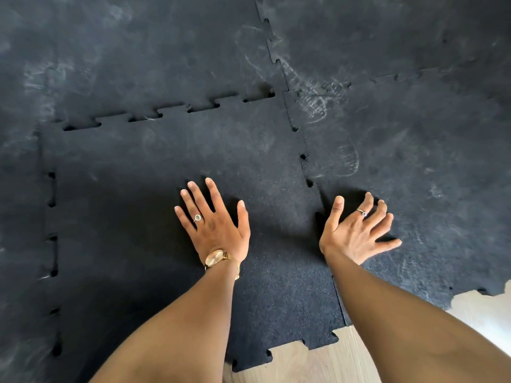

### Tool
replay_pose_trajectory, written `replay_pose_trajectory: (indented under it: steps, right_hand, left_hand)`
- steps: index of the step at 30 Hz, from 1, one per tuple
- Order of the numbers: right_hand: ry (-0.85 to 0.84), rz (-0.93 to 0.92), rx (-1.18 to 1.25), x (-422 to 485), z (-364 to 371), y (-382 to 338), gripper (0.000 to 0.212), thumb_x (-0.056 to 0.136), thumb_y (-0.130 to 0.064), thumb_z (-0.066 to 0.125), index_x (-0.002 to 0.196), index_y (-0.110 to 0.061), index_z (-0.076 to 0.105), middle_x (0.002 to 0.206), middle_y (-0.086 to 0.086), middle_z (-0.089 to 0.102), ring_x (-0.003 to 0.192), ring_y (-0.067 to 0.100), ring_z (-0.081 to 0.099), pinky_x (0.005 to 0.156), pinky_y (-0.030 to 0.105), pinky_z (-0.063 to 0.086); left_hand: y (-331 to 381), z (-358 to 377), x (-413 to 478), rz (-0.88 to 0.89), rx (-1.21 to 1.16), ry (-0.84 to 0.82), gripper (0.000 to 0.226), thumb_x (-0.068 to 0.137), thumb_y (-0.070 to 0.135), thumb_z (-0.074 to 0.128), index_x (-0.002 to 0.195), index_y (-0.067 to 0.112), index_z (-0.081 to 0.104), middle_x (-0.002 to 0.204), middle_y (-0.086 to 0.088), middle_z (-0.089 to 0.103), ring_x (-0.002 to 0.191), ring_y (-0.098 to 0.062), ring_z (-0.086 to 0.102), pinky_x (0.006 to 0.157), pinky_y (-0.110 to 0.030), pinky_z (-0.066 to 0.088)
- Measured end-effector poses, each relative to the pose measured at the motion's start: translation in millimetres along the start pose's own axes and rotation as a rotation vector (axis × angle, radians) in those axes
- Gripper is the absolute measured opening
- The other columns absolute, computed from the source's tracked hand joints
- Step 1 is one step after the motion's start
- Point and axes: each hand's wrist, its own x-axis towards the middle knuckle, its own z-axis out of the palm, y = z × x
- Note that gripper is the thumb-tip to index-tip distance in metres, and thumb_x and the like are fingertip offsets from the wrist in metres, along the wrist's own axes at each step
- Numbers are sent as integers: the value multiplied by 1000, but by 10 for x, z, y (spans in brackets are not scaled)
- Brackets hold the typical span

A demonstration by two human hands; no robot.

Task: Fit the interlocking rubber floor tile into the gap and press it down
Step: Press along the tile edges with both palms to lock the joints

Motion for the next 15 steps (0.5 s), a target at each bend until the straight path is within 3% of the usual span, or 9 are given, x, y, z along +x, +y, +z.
replay_pose_trajectory:
  steps: [7,11,15]
  right_hand:
    - [30,-33,44,-4,5,31,86,87,-73,10,146,-17,35,151,11,31,142,35,18,112,68,3]
    - [122,47,143,12,-33,14,72,92,-62,18,133,-14,52,136,16,46,132,37,34,113,63,11]
    - [183,67,86,7,17,-50,55,99,-48,25,128,-9,52,131,19,49,126,40,40,110,64,19]
  left_hand:
    - [0,-8,0,-8,-14,-28,75,93,57,21,154,13,14,159,-21,16,148,-37,10,119,-57,8]
    - [-3,-21,4,6,-35,-41,75,93,56,22,154,13,14,159,-22,16,148,-37,10,119,-57,7]
    - [-23,-10,9,5,-27,-44,76,93,57,21,154,13,13,160,-21,15,148,-37,9,119,-56,6]
